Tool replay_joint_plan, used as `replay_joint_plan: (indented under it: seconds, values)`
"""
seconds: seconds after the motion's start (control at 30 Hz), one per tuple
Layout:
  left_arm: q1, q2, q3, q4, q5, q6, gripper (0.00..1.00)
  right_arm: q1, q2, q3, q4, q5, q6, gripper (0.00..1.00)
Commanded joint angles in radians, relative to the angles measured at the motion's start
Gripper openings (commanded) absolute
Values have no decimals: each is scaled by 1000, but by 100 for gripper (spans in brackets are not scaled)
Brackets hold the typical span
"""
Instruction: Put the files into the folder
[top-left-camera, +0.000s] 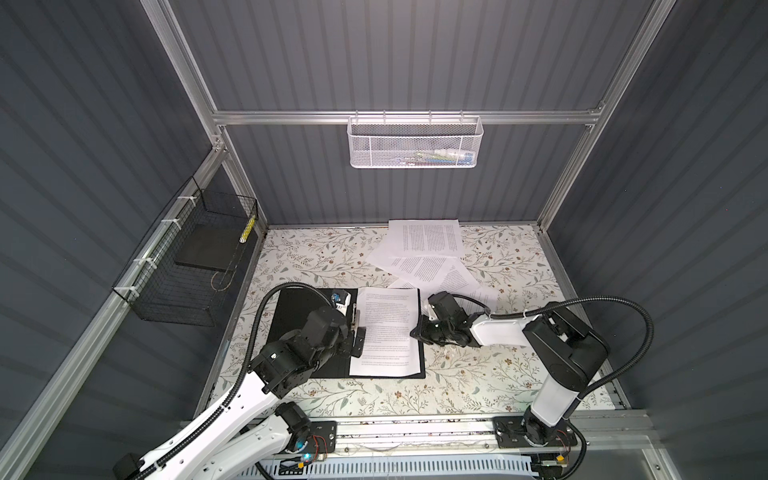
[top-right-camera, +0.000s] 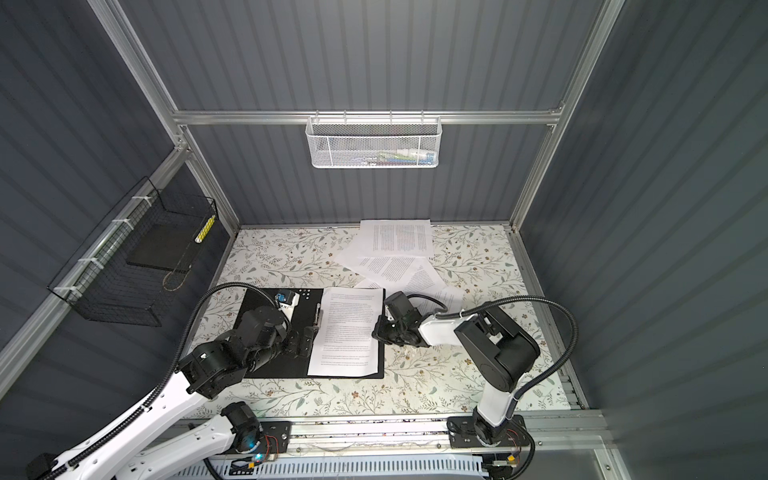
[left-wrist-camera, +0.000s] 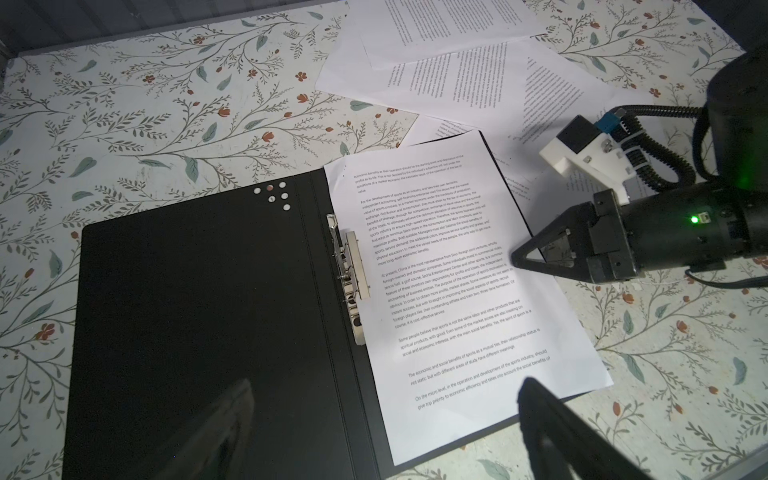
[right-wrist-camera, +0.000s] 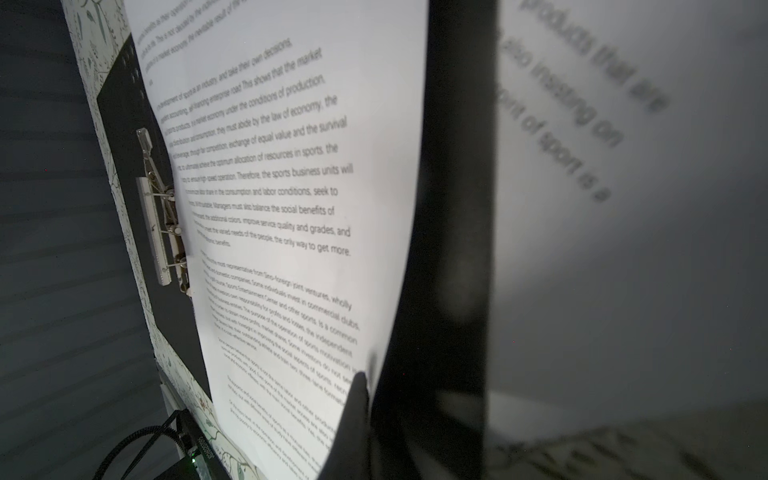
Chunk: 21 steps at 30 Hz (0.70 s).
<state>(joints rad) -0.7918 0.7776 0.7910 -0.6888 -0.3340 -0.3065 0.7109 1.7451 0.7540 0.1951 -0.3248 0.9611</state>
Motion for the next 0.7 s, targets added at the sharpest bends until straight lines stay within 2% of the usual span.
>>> replay_joint_plan:
  seconds: [0.0, 0.67]
  values:
    - [2, -2, 14, -14, 15, 18, 100, 12, 23, 22, 9, -1, 2, 0]
    - [2, -1, 15, -15, 15, 18, 100, 11, -18, 34, -71, 39, -35, 0]
